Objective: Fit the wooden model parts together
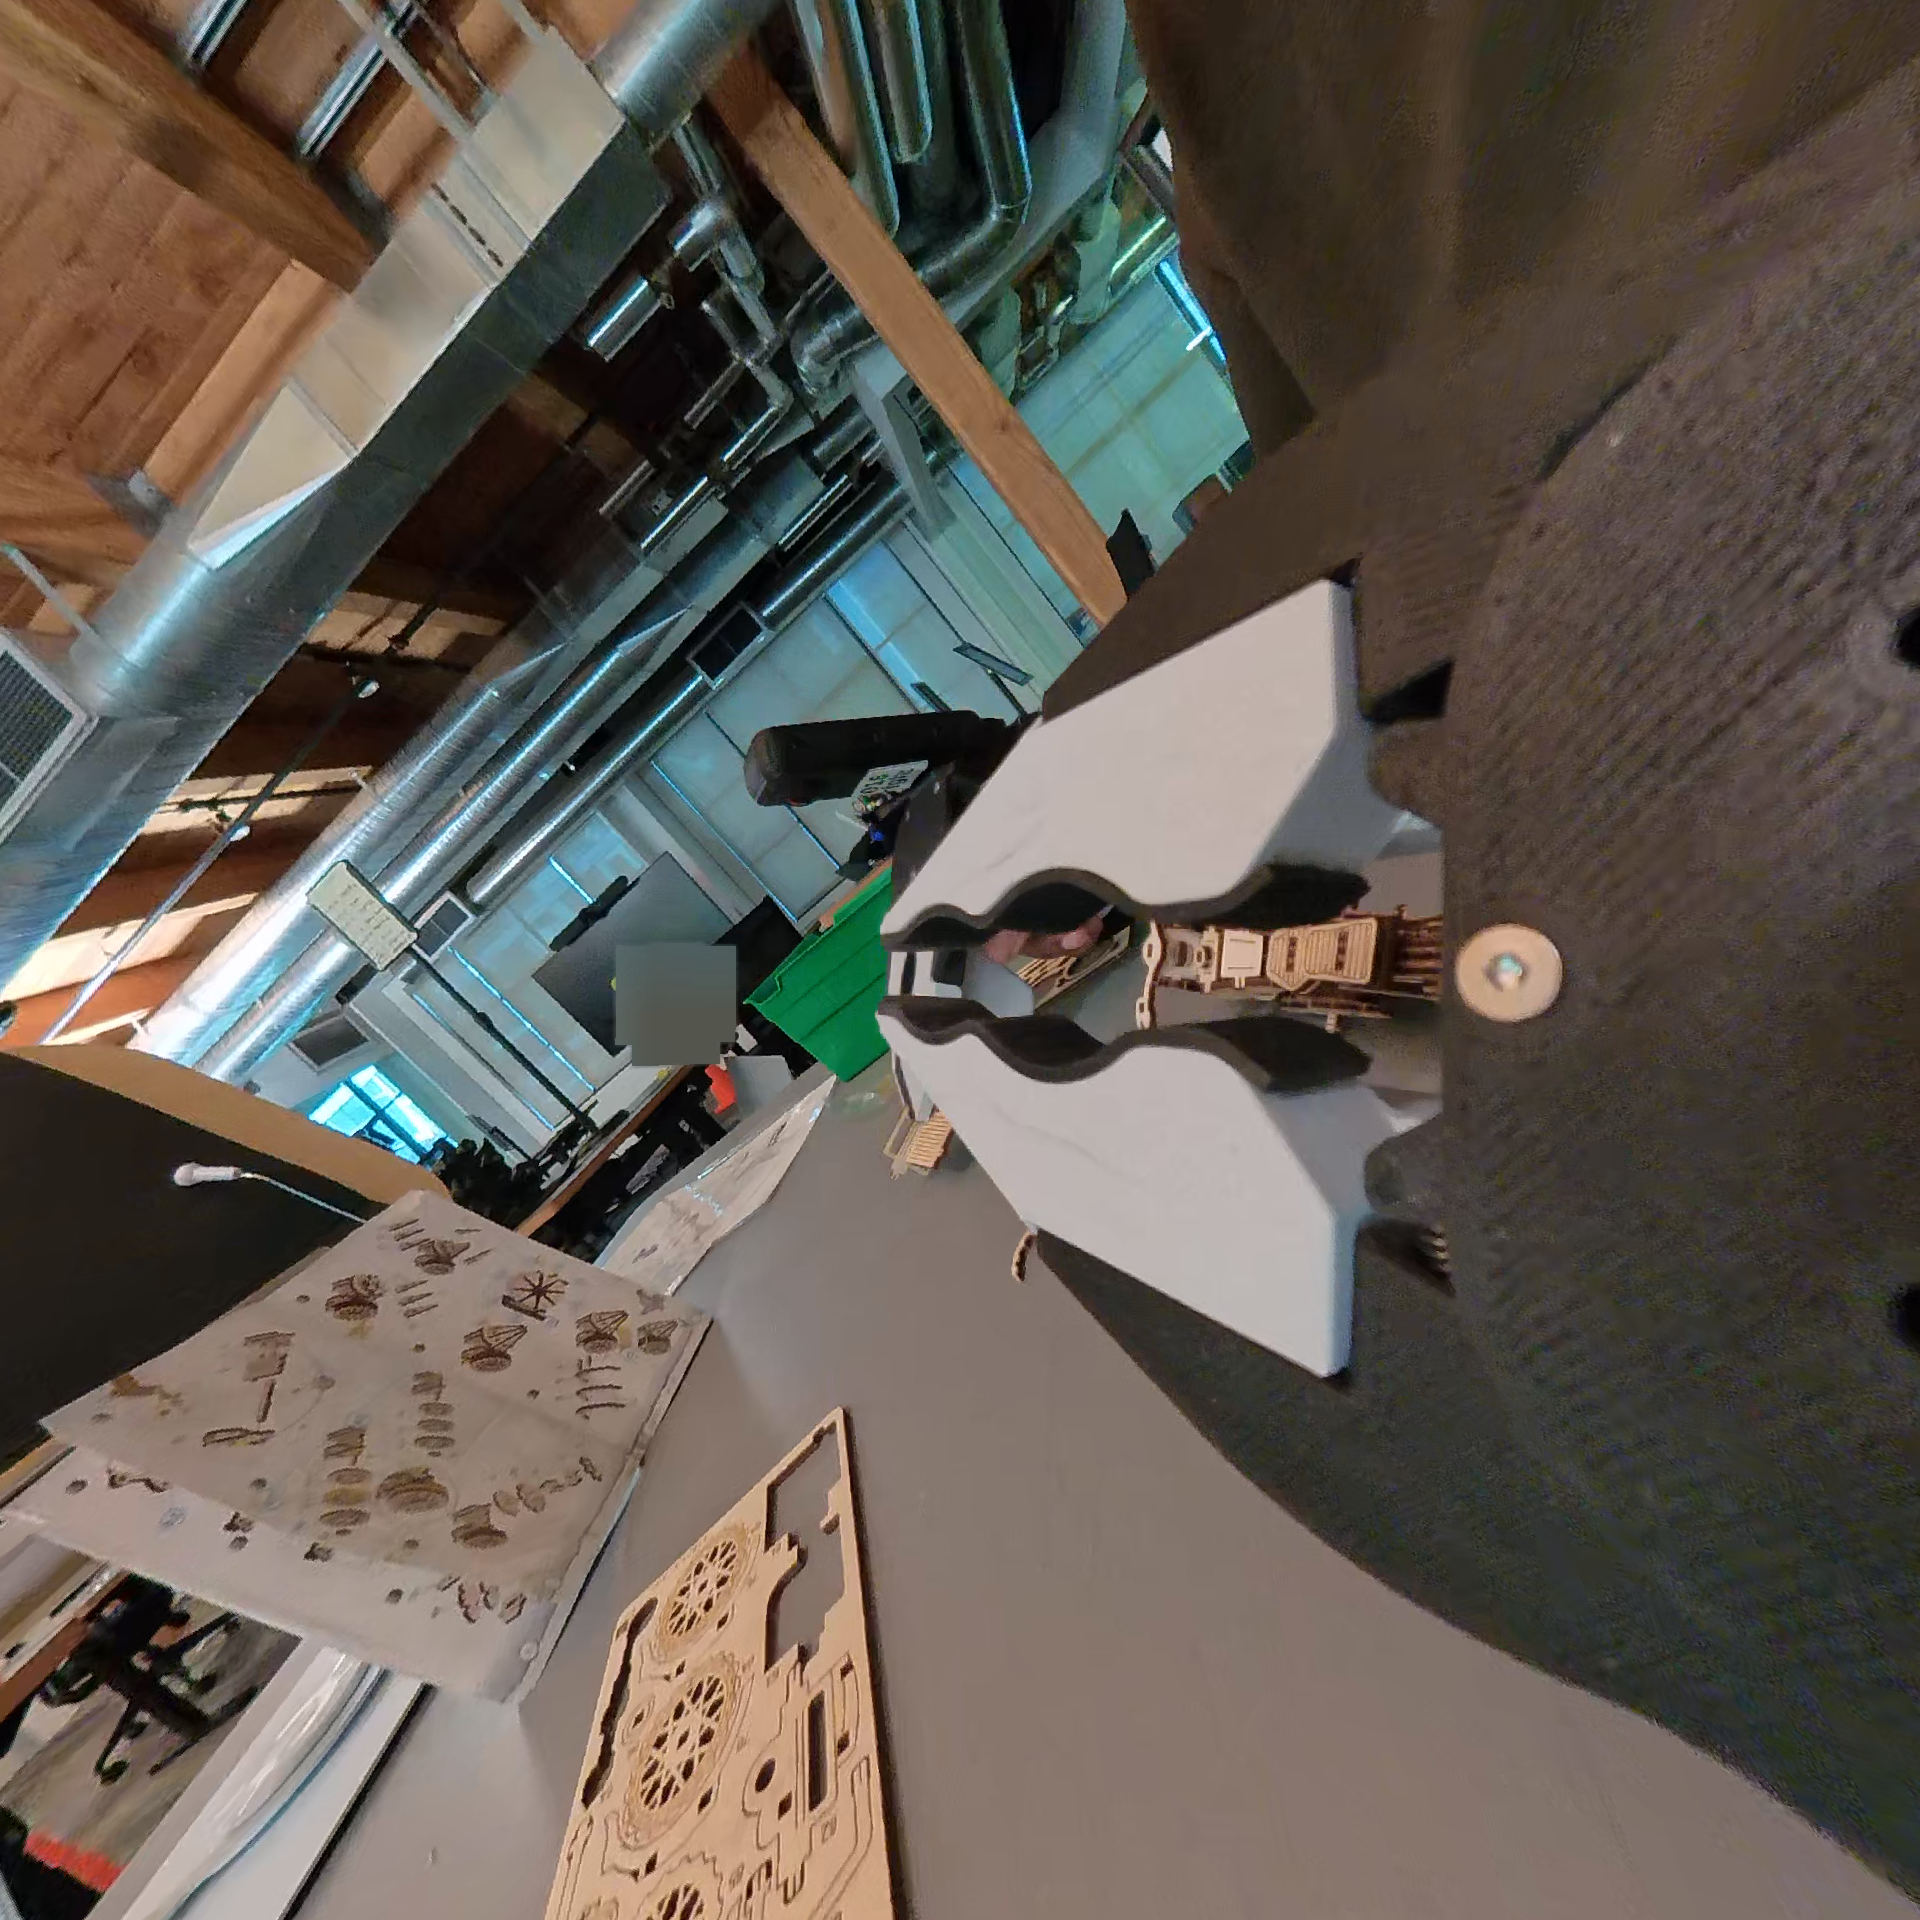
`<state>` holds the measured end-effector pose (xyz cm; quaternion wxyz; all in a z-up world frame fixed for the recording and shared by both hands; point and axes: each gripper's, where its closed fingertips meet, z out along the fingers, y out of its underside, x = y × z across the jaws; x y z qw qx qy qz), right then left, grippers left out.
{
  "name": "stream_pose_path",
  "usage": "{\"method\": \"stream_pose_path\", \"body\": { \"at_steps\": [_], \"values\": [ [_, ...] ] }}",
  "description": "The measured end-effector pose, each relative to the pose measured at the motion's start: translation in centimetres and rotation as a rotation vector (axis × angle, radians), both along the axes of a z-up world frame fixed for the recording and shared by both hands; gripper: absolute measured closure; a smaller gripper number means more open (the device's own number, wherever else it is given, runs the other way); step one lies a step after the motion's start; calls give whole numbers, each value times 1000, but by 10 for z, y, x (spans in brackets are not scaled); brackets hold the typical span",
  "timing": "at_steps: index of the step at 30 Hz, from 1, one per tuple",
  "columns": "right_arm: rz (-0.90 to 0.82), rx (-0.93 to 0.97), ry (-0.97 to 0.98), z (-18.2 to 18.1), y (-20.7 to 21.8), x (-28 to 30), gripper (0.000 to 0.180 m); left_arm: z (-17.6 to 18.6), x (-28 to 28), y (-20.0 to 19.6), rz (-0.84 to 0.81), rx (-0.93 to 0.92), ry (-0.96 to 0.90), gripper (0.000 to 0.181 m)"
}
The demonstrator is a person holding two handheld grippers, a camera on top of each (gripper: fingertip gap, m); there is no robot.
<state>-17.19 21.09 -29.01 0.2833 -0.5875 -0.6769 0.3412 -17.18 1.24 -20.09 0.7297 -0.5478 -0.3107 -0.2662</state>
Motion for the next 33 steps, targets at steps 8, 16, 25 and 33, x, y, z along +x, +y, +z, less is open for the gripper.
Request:
{"method": "stream_pose_path", "body": {
  "at_steps": [8,16,25,33],
  "values": [
    [30,123,-17,-8,-2,2,166,-1,3,2,-18,-8,-3,176],
    [36,19,47,15,-6,3,154,-1,7,4,-14,-44,56,177],
    [-28,-64,319,60,-5,37,159,-10,19,31,-4,-182,224,177],
    [-42,-145,412,93,-13,16,180,3,-41,66,162,-360,497,179]
  ]
}}
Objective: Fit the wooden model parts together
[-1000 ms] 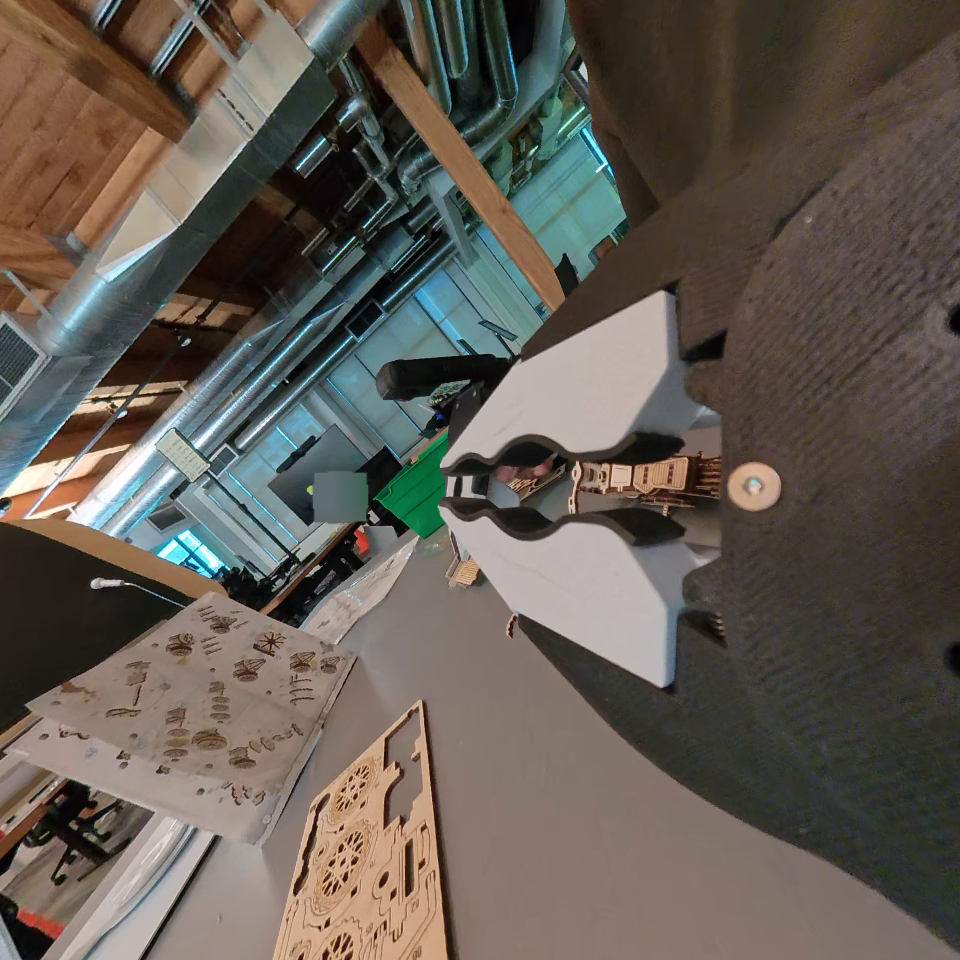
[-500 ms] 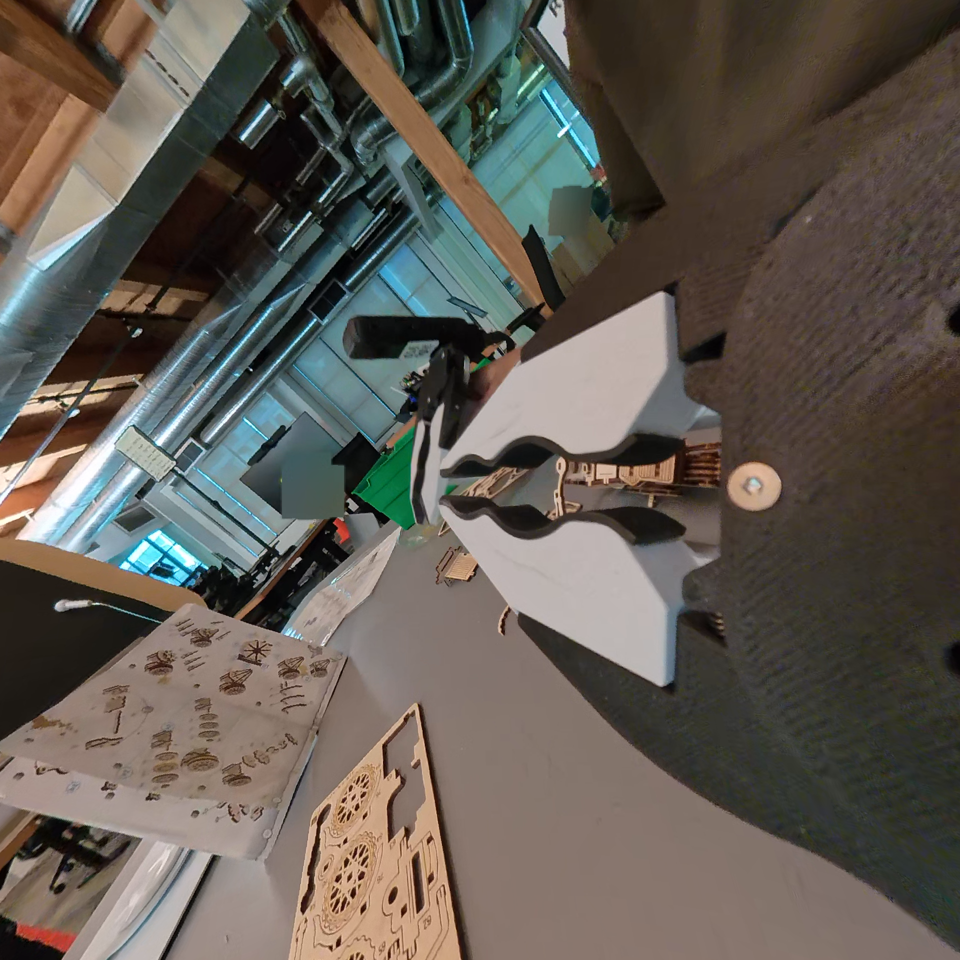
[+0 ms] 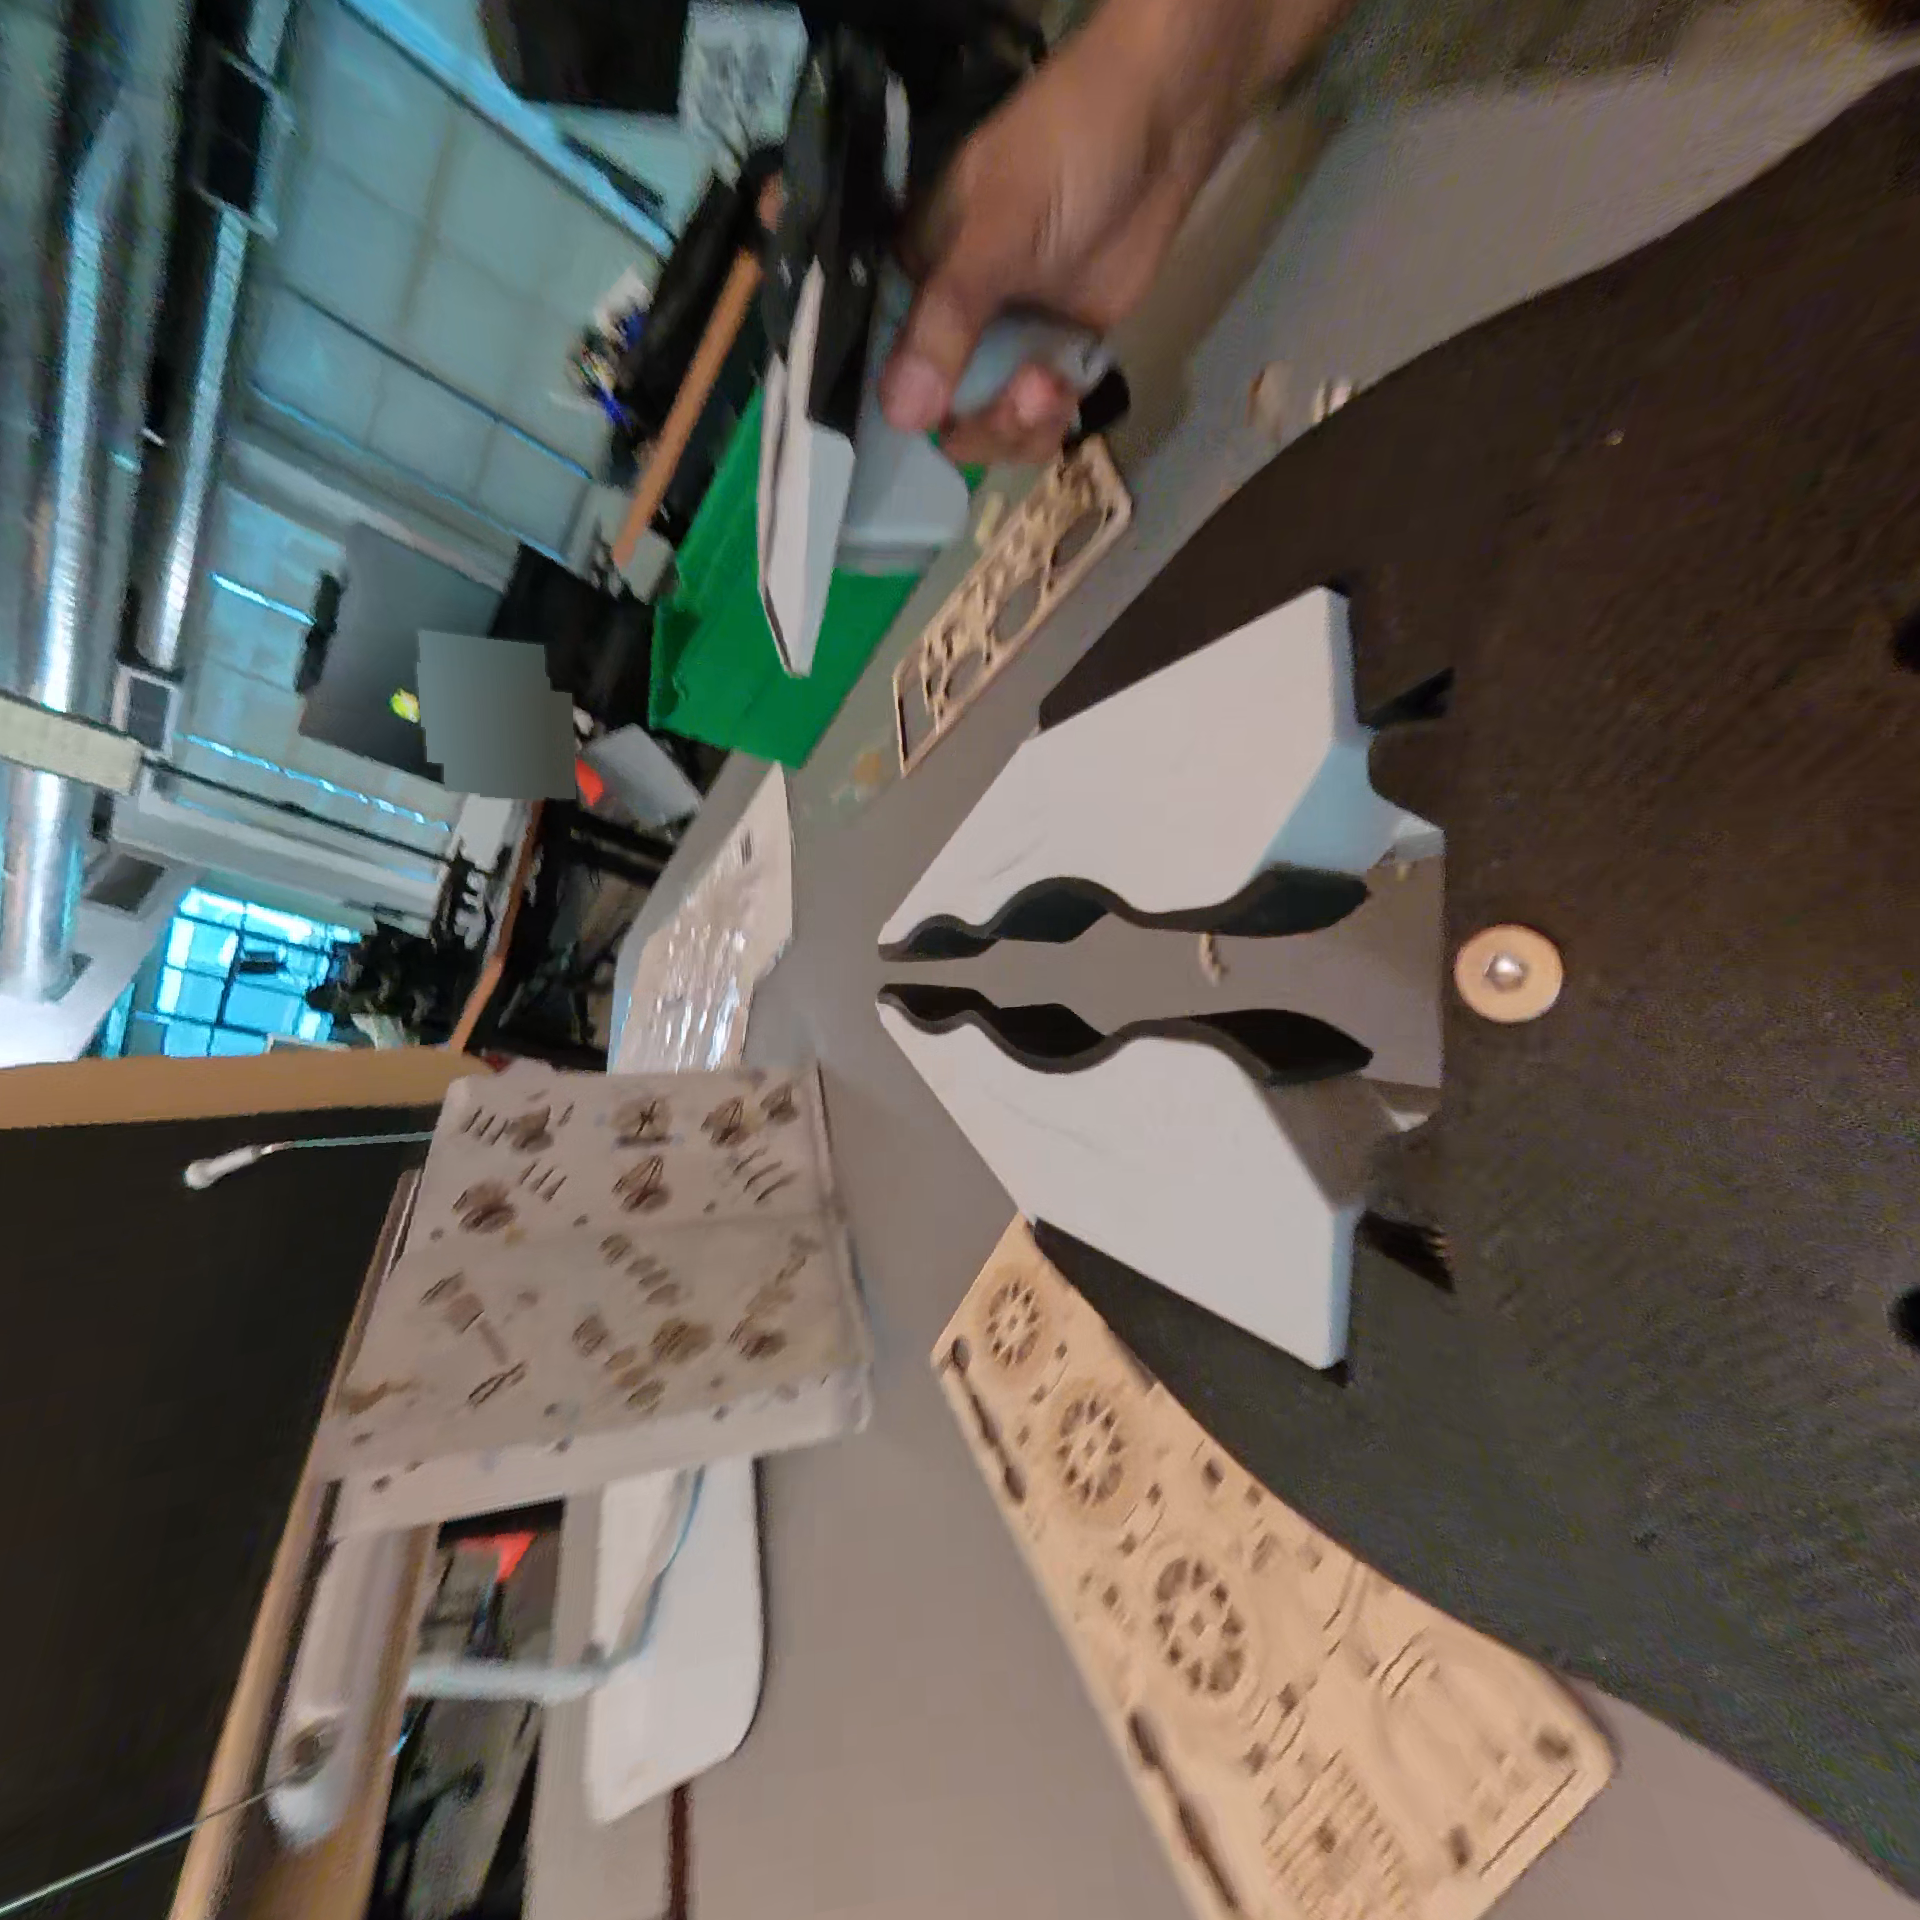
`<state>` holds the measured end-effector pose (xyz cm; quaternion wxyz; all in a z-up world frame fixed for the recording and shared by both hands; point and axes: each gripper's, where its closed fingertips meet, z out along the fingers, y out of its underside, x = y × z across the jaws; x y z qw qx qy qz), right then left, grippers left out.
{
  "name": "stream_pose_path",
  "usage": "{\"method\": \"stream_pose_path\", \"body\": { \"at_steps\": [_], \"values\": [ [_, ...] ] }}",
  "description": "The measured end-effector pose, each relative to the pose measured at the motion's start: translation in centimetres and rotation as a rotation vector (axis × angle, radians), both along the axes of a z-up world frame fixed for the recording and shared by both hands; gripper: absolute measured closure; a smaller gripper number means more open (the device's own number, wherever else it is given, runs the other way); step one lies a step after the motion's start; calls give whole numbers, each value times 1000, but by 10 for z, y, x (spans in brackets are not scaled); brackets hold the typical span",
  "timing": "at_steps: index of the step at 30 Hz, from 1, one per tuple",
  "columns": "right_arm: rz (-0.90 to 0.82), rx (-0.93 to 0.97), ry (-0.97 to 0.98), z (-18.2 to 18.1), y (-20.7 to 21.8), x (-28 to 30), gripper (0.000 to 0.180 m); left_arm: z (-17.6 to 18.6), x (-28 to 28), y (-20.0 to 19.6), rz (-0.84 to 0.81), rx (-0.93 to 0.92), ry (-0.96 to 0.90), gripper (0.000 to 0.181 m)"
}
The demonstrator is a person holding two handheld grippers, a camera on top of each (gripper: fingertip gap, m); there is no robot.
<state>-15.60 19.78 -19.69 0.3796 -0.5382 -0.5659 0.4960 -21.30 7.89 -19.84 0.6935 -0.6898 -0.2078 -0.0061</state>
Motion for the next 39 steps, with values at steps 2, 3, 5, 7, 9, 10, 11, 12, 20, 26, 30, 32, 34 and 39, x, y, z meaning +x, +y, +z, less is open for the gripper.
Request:
{"method": "stream_pose_path", "body": {
  "at_steps": [2,3,5,7,9,10,11,12,20,26,30,32,34,39],
  "values": [
    [-26,1,-7,2,5,-9,180,-7,-16,11,46,-79,84,180],
    [-35,-4,-9,0,7,-13,180,-12,-21,15,72,-119,124,181],
    [-55,-7,-38,-13,10,-16,180,-22,-29,20,136,-186,194,181],
    [-75,17,-84,-31,13,-12,180,-25,-32,22,178,-217,238,181],
    [-106,63,-112,-48,18,-6,180,-21,-33,22,198,-187,243,181],
    [-120,78,-123,-54,20,-4,180,-20,-35,22,205,-171,227,181],
    [-130,83,-130,-57,22,-4,180,-19,-37,23,212,-157,201,181],
    [-141,80,-137,-58,24,-5,180,-20,-39,23,216,-142,165,181],
    [-201,118,-131,-58,33,-10,180,-30,-19,45,129,-249,243,181],
    [-195,144,-177,-65,31,-13,180,-24,-12,44,143,-231,324,181],
    [-265,183,-224,-72,40,-15,180,-26,-10,46,120,-246,324,181],
    [-309,213,-240,-74,45,-15,180,-25,-10,46,115,-237,314,181],
    [-336,230,-246,-74,48,-14,180,-24,-11,45,113,-220,299,181],
    [-367,224,-247,-74,53,-13,180,-22,-15,41,106,-181,244,181]
  ]
}}
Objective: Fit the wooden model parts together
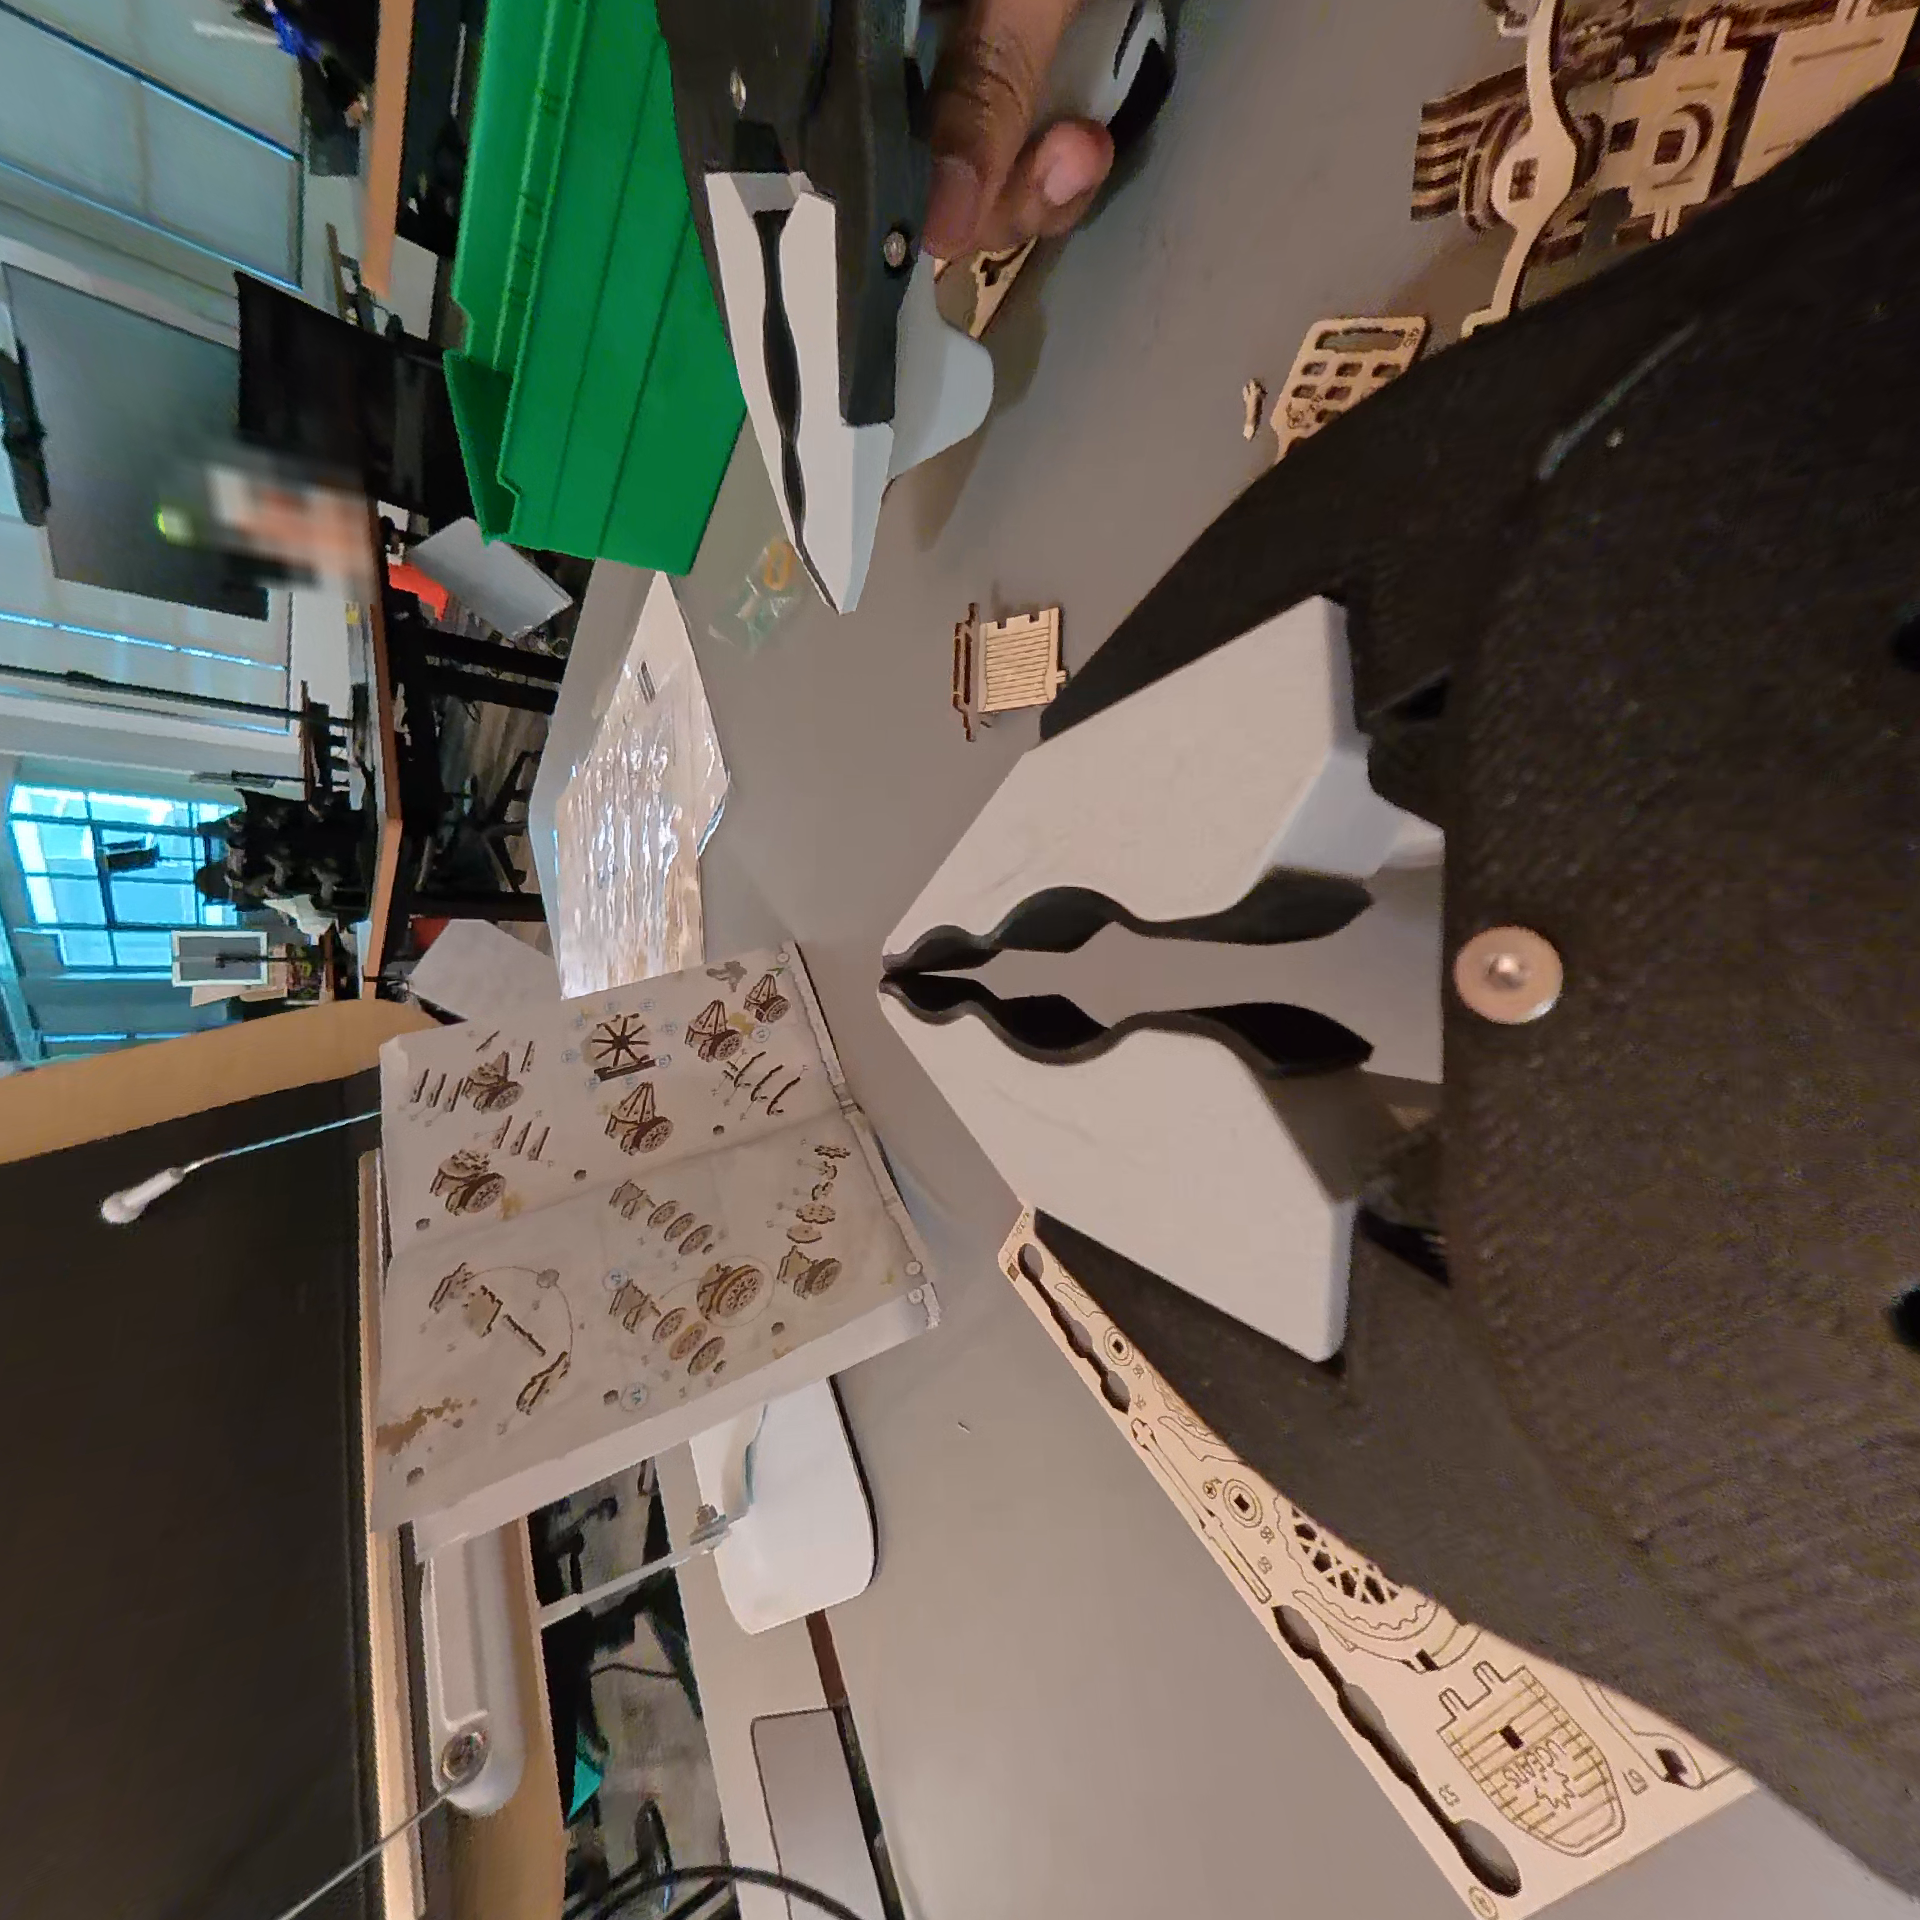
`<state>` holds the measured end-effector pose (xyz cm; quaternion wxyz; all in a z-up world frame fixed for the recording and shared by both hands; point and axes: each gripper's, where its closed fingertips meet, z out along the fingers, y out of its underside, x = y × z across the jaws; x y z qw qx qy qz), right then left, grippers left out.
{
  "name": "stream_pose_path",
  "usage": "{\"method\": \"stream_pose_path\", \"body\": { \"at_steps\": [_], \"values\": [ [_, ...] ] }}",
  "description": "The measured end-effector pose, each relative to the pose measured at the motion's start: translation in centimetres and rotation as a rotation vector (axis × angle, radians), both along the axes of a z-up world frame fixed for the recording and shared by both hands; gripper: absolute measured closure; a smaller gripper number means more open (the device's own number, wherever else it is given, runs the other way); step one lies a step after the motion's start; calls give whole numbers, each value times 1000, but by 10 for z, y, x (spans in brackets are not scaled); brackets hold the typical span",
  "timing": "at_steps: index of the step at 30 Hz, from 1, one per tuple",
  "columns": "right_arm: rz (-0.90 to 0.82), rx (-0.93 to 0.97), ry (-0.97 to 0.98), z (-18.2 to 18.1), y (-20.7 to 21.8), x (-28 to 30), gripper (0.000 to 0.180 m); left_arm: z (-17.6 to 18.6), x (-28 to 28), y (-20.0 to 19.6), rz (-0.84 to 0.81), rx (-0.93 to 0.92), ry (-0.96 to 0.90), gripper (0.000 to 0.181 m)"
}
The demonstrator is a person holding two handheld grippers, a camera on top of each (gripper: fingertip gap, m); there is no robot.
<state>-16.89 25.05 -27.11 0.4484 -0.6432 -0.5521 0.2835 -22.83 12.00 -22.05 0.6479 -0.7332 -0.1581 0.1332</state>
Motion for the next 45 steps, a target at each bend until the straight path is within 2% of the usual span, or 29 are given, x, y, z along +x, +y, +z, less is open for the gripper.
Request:
{"method": "stream_pose_path", "body": {
  "at_steps": [10,45],
  "values": [
    [8,40,5,2,-3,0,180,1,-1,-2,-2,18,-18,181],
    [-3,-23,22,3,2,1,180,3,-5,-4,-6,51,-55,180]
  ]
}}
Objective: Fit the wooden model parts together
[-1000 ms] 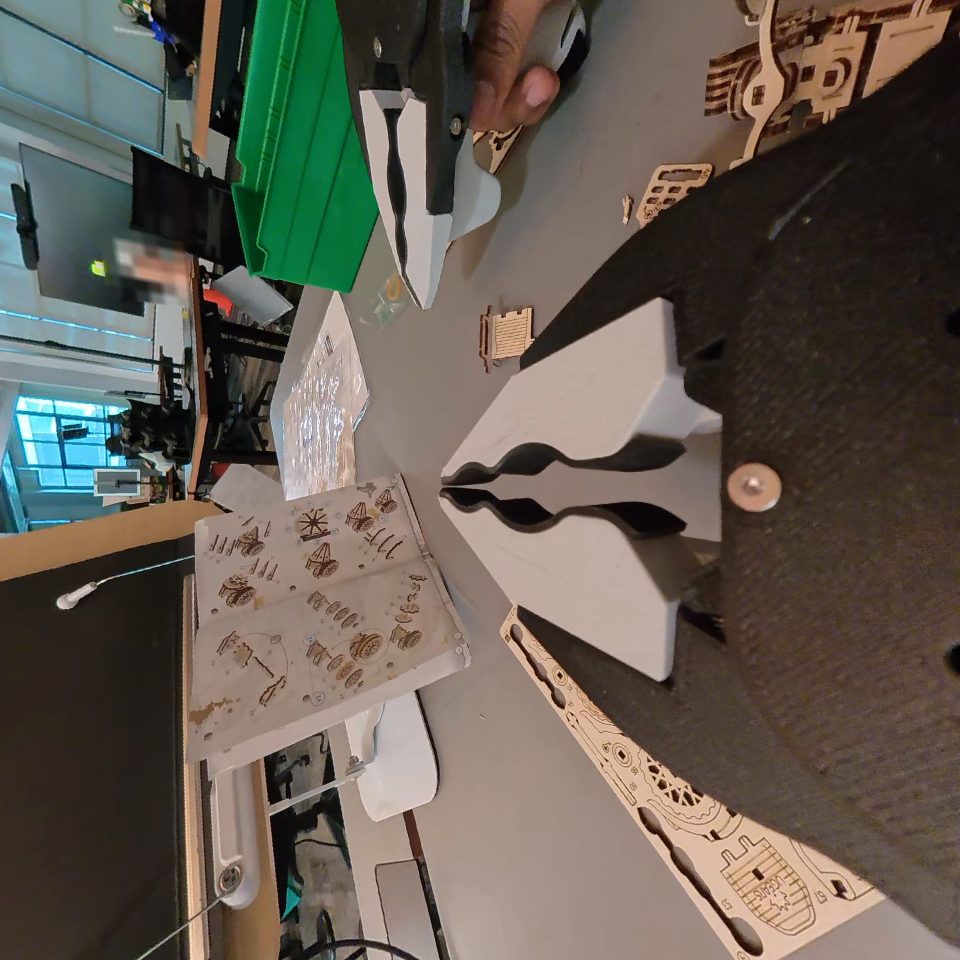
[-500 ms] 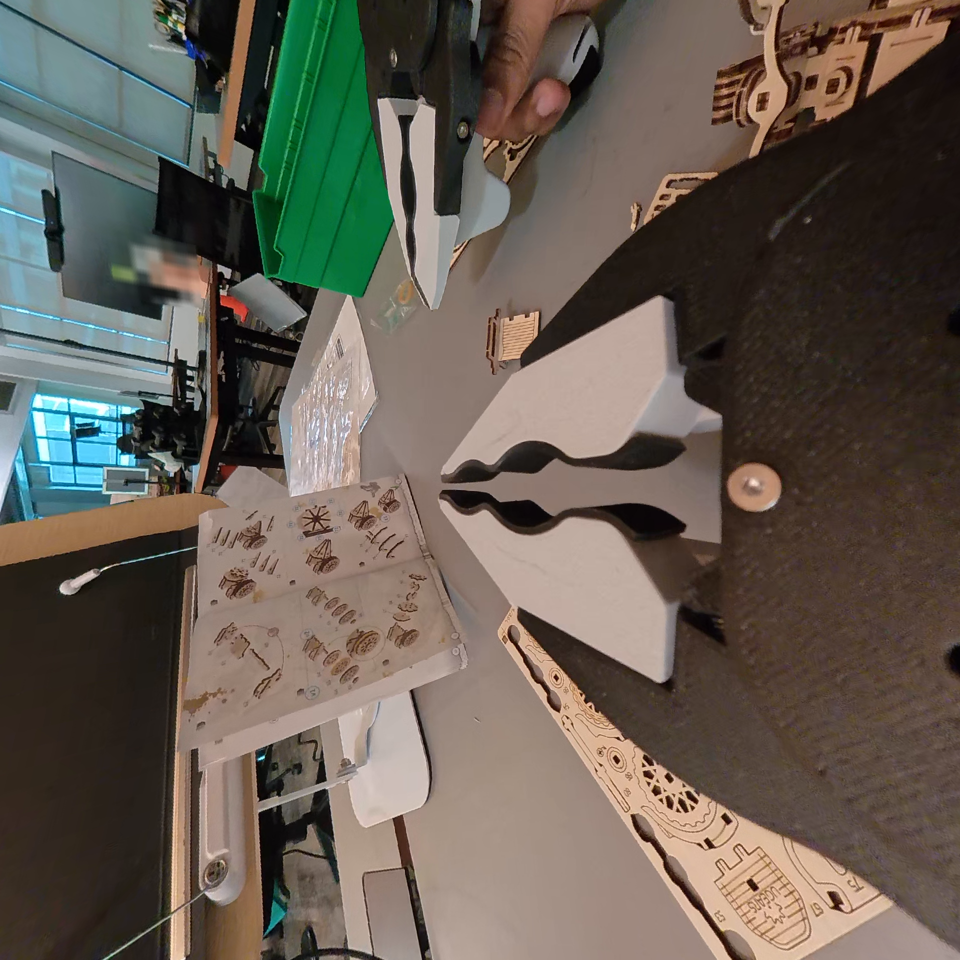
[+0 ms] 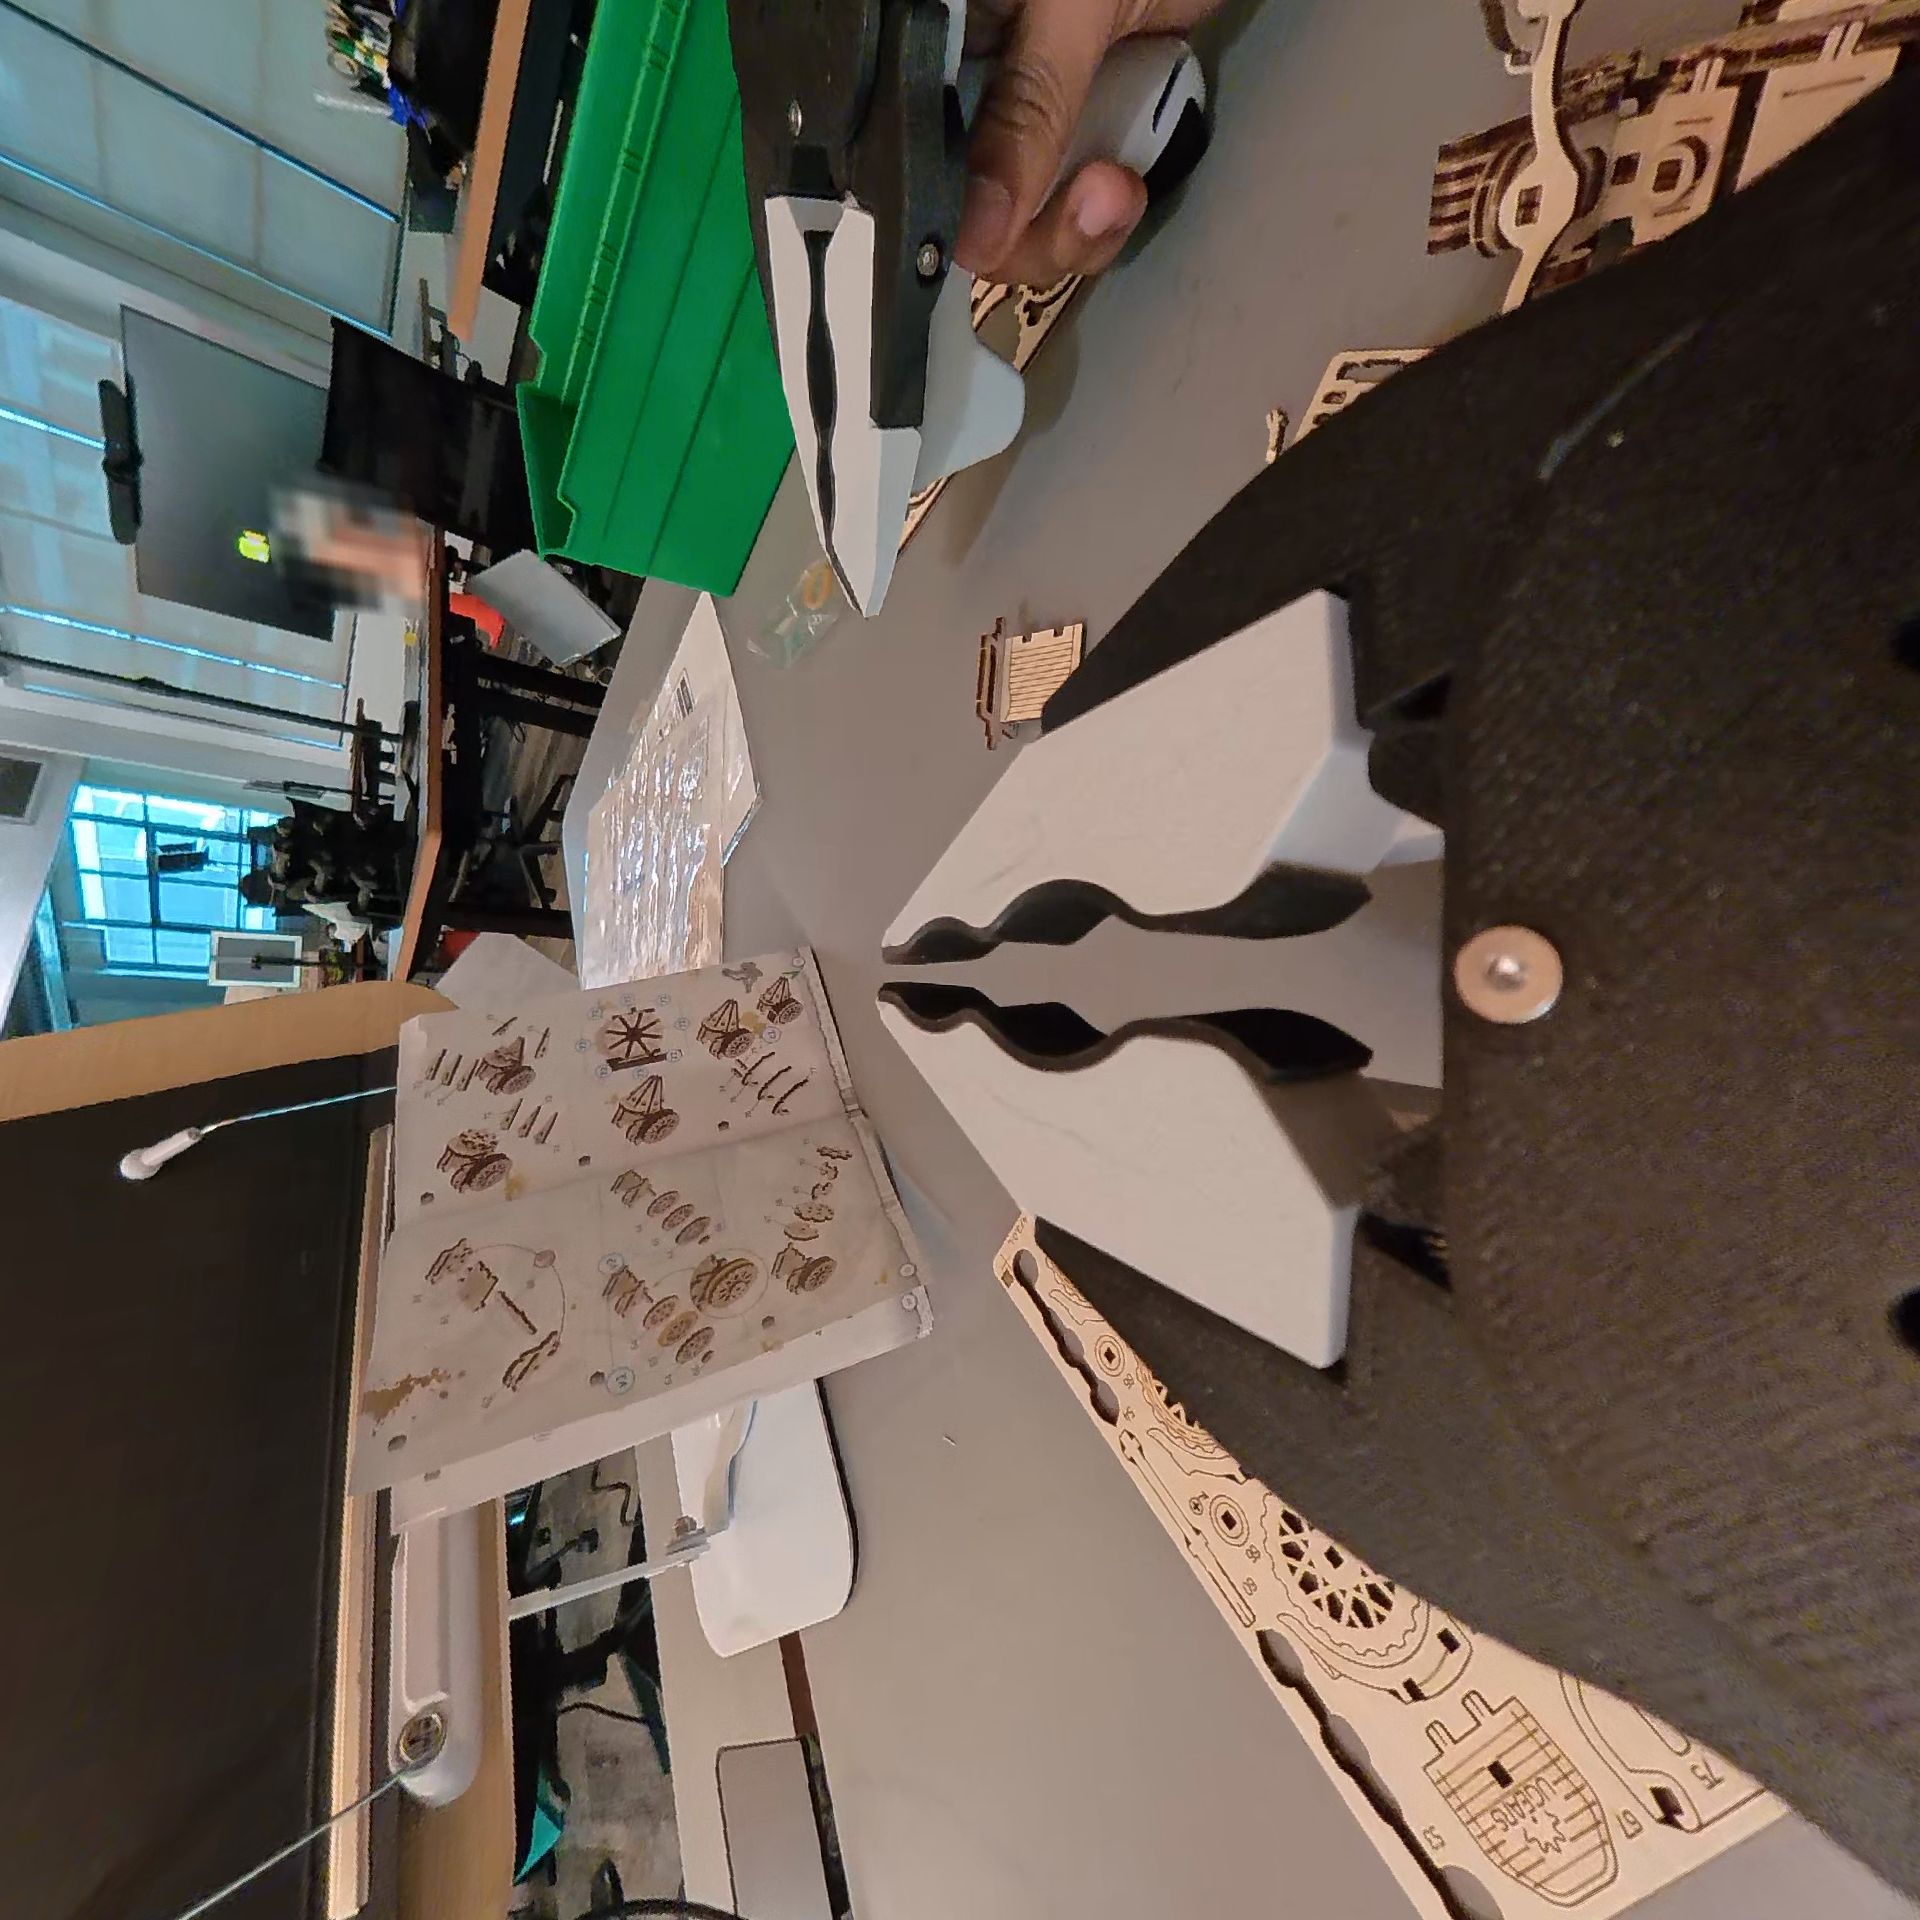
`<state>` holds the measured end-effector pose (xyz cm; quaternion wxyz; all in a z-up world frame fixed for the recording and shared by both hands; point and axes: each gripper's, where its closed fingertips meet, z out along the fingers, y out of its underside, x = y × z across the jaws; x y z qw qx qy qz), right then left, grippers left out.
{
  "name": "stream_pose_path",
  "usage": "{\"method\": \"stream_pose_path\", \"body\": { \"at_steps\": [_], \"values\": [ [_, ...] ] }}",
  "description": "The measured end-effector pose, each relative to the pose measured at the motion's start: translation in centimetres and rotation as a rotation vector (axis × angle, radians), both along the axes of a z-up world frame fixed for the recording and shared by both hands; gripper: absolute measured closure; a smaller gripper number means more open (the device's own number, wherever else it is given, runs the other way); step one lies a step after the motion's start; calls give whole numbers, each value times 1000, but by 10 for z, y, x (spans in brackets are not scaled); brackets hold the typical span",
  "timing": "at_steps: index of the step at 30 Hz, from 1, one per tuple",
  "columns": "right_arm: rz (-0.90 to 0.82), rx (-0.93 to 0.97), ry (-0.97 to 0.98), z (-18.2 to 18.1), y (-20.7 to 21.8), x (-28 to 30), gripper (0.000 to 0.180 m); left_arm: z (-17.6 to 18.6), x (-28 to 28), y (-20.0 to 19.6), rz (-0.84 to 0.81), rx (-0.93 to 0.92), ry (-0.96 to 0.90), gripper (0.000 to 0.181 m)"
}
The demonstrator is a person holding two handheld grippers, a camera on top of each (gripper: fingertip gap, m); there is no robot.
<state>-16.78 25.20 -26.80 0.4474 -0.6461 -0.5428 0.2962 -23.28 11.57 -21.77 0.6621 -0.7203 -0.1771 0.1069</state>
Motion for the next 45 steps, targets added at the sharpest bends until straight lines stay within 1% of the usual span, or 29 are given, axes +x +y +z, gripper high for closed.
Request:
{"method": "stream_pose_path", "body": {
  "at_steps": [17,19,21,22,24,26,27,28,31,34,41,45],
  "values": [
    [2,-4,-14,-3,0,-1,180,-1,-1,0,-14,7,-24,180],
    [2,-4,-15,-3,0,-1,180,1,-1,-1,-42,37,-57,168],
    [0,-11,-13,-3,0,-1,180,6,4,-3,-123,99,-95,146],
    [1,-15,-13,-3,0,-1,180,5,2,-5,-134,103,-122,133],
    [2,-22,-10,-2,1,-1,180,-6,-8,-11,-147,17,-167,101],
    [2,-26,-5,-2,1,0,179,-21,-26,-24,-114,-120,-195,74],
    [2,-28,-3,-2,1,0,179,-29,-35,-33,-87,-187,-204,62],
    [3,-30,-2,-1,1,0,179,-35,-45,-43,-54,-248,-210,56],
    [10,-34,-5,-2,0,-1,178,-54,-64,-67,17,-353,-231,54],
    [10,-26,-1,-1,-1,0,178,-76,-72,-80,62,-465,-260,55],
    [11,20,21,4,-3,1,179,-100,-69,-88,69,-631,-281,56],
    [13,40,27,5,-4,1,180,-104,-65,-92,68,-698,-261,57]
  ]
}}
